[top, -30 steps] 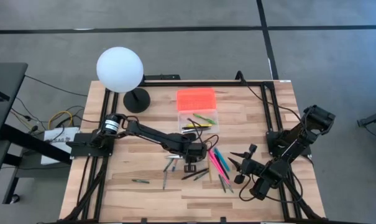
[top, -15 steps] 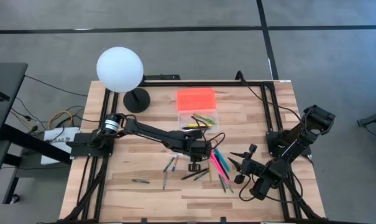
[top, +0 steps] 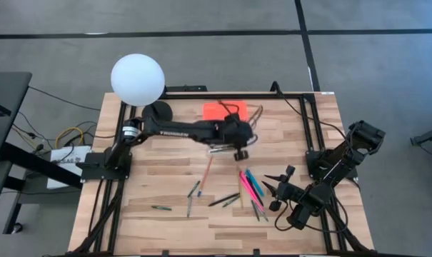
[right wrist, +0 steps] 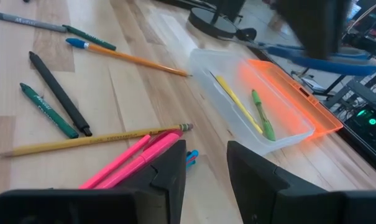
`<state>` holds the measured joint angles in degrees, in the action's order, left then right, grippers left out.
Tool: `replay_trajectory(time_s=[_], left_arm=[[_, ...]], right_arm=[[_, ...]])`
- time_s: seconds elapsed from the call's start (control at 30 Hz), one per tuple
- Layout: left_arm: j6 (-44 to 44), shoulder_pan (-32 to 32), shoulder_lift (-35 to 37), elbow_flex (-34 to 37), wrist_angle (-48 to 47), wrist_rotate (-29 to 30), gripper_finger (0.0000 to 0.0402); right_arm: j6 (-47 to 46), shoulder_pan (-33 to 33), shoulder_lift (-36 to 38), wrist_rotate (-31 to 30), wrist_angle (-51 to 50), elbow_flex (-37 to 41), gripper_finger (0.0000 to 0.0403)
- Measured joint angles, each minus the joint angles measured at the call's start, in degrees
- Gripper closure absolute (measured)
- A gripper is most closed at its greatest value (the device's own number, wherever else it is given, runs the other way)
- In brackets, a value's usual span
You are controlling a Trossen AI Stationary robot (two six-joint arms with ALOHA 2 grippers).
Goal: Pick & place school supplies into a supply box
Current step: Put the blue scissors into the orange supply box
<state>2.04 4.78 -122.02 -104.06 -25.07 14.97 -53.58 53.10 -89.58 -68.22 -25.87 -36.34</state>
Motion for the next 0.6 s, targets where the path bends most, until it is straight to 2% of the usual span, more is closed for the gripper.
replay_trajectory(time_s=[0.2,0.6], left_arm=[[-0.07,3.35,0.06,1.06,1.01,-1.08,0.0317],[0.0,4.3,-0.02,7.0,5.61,-2.74,0.0314]], right_arm=[[0.0,0.02,0.0,0.72,-0.02,0.0,0.0292],[0.0,0.0,0.0,0.85,-0.04,0.0,0.0292]])
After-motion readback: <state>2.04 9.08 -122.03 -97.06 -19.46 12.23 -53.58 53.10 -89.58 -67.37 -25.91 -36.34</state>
